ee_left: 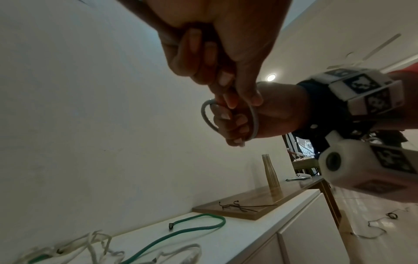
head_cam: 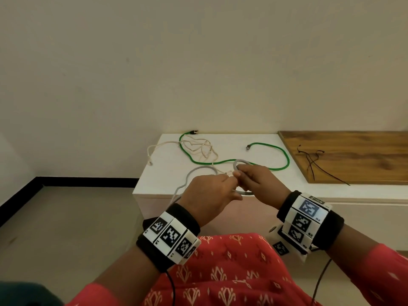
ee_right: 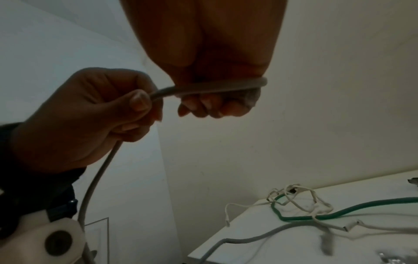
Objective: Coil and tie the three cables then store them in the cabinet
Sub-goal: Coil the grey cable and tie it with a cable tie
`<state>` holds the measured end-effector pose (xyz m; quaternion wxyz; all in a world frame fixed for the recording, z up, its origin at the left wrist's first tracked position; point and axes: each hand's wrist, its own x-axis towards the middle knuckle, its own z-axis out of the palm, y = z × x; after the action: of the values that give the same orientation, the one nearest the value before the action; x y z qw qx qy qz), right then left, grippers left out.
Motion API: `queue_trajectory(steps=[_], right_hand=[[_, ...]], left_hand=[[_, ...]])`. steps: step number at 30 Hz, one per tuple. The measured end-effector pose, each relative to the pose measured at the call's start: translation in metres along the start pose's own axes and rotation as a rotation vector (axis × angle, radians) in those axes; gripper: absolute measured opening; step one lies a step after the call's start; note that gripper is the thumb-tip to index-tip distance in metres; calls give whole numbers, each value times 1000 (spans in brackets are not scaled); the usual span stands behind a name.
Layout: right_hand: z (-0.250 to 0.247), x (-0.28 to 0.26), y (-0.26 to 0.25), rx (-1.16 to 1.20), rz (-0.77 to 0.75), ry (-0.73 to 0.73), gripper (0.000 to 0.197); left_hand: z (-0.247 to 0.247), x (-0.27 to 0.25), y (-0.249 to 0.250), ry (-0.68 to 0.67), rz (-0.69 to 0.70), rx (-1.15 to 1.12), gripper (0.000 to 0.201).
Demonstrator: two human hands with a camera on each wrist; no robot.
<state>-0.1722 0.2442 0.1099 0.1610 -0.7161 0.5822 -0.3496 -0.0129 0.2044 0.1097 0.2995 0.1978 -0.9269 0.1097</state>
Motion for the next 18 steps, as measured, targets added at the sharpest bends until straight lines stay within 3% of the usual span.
queue_trajectory(steps=[2,4,9,15,18], right_hand=[[1,0,-3,-31,12,-63,25],[0,0,-3,32,18,-100,22],[-1,1,-8,327,130,-167,27],[-1,-2,-22,508,155,-232,39],[-6,-1,-18,521,165,-248,34]], left_hand=[[2,0,-1,-1,21,-147,23],[-1,-1,-1,-2,-45,-229,19],[-12,-7,-6,86,-319,-206,43],[-14,-4,-7,-14,-220,-492,31],[-14,-7,-13,-32,-311,-681,15]])
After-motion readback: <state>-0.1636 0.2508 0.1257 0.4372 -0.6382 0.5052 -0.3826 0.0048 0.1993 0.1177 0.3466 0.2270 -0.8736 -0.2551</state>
